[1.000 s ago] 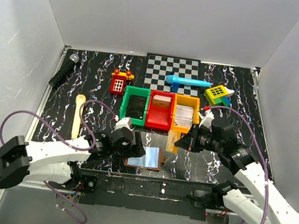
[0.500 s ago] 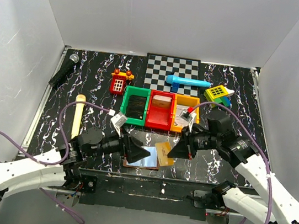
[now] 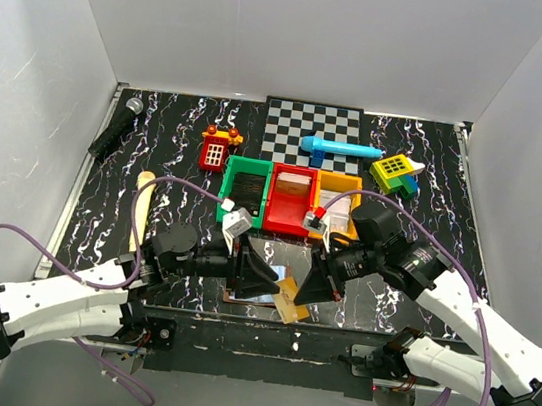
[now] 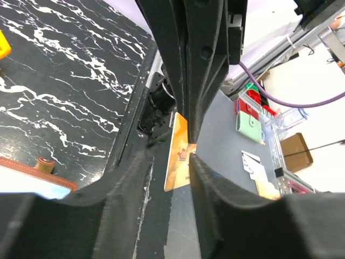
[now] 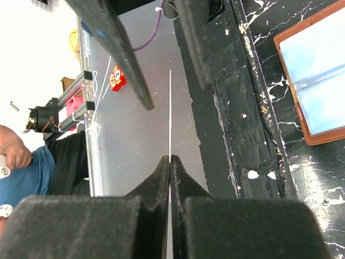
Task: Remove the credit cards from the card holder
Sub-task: Place the credit card in the storage box.
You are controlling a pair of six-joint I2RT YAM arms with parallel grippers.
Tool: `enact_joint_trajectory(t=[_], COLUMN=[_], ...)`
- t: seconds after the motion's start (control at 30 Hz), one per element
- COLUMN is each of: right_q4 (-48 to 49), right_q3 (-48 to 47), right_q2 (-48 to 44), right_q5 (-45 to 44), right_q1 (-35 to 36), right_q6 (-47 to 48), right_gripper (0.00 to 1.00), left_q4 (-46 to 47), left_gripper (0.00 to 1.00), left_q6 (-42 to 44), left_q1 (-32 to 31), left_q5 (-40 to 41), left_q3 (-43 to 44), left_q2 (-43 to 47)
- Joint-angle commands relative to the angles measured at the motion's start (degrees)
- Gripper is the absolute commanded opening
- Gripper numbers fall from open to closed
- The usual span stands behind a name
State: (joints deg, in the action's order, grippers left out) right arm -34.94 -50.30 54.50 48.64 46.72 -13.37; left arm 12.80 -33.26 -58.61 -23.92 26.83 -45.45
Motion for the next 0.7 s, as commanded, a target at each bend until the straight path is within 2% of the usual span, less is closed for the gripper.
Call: enact_joint_trajectory(t=[0.0, 0.07, 0.17, 0.23, 0.3, 0.37, 0.4, 0.5, 0.53, 0.6, 0.67], right_q4=[0.2, 0.1, -0.3, -0.7, -0.7, 0.9, 2.8, 10.8, 14.4, 18.9, 21.5], right_q3=[-3.2, -3.5, -4.2, -4.7, -5.1, -4.9, -4.4, -0.7, 1.0, 3.4, 4.8], right_q2=[-0.1, 0.2, 0.6, 1.0, 0.9, -0.1, -1.1, -5.4, -6.7, -8.3, -9.1], right_q5=[1.5, 1.6, 1.8, 1.8, 0.3, -1.2, -2.7, -8.0, -9.3, -10.8, -13.0], right_q1=[0.6, 0.7, 1.0, 1.1, 1.2, 1.2, 1.2, 1.1, 1.0, 0.9, 1.0], right_q6=[1.0, 1.1, 1.2, 1.5, 1.3, -0.1, -1.1, -7.4, -10.0, -14.0, -16.4], right_gripper=[0.01, 0.01, 0.01, 0.01, 0.05, 0.28, 0.36, 0.51, 0.62, 0.69, 0.7], left_q4=[1.7, 1.7, 1.7, 1.7, 0.4, 1.7, 2.8, 7.9, 9.8, 10.6, 10.8], left_gripper=[0.32, 0.24, 0.16, 0.03, 0.0, 0.0, 0.0, 0.0, 0.0, 0.0, 0.0], left_q6=[1.7, 1.7, 1.7, 1.4, 1.4, -0.2, -1.4, -5.0, -6.6, -8.7, -9.3], left_q1=[0.1, 0.1, 0.2, 0.2, 0.1, 0.2, 0.1, 0.1, 0.2, 0.2, 0.2], left_q5=[-5.3, -6.6, -7.5, -7.2, -5.8, -2.7, -1.0, 3.6, 4.7, 6.3, 6.5], left_q3=[1.3, 1.4, 1.2, 1.5, 1.9, 0.4, -0.7, -5.5, -7.2, -8.7, -9.0], left_q2=[-0.3, -0.7, -1.1, -1.4, -1.7, -0.4, 0.6, 5.3, 6.6, 8.1, 8.9])
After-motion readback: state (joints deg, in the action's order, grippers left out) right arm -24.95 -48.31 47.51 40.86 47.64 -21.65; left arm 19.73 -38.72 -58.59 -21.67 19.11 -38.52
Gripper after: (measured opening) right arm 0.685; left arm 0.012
